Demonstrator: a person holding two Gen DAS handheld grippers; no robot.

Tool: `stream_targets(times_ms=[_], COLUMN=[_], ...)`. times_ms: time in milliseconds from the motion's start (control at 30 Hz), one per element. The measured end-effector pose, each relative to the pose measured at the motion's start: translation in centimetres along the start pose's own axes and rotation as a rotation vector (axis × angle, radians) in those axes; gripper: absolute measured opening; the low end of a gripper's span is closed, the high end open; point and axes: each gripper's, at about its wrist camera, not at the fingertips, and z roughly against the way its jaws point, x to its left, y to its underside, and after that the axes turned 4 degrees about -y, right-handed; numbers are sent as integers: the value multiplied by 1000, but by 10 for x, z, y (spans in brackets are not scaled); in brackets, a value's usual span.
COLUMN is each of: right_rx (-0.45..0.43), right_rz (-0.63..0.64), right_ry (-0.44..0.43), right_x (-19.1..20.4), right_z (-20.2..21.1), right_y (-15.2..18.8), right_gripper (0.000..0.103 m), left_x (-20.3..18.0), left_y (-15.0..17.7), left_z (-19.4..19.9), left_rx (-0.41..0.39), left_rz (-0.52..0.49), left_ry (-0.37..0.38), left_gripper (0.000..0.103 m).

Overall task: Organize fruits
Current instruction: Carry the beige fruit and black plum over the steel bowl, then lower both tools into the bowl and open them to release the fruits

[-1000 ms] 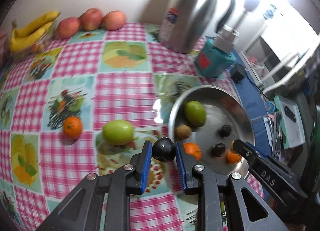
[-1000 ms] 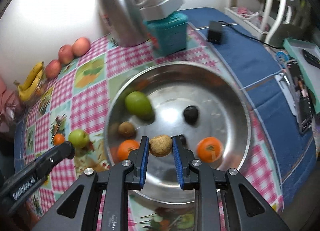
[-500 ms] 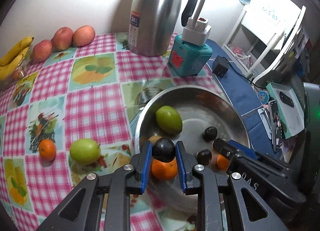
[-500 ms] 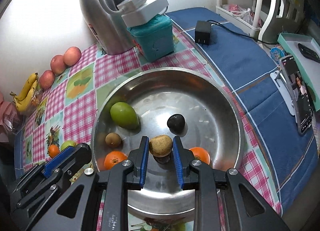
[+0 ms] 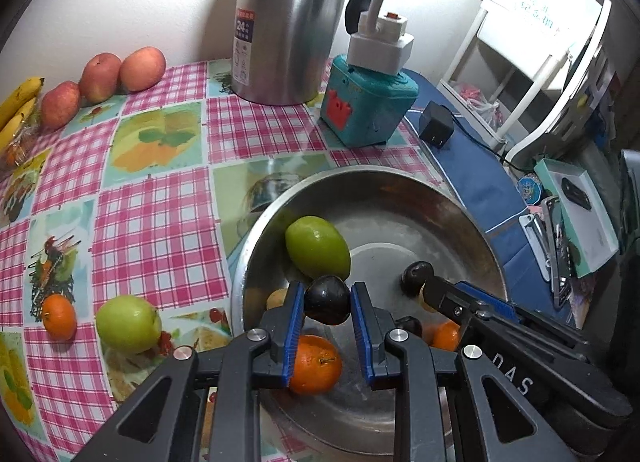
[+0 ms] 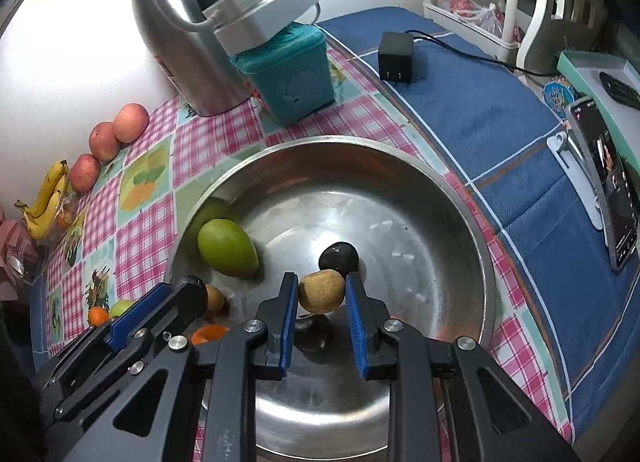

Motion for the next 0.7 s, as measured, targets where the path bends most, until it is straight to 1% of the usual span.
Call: stream_targets(times_ms=[300,633,700], right_rx=[11,22,22], right_rz=[-15,-14,-13], right_ry=[16,30,29], right_x=[-3,-4,-4], right_z=[-3,-5,-5], right_y=[2,2,2], right_gripper=[25,26,26], left_x=[-3,1,0], left_y=[3,3,2], left_z=[-5,-7,-6], left_rx=[14,31,33], left_rz=[-5,4,3], left_ry=[-14,-20,-21], left_gripper=[26,28,30])
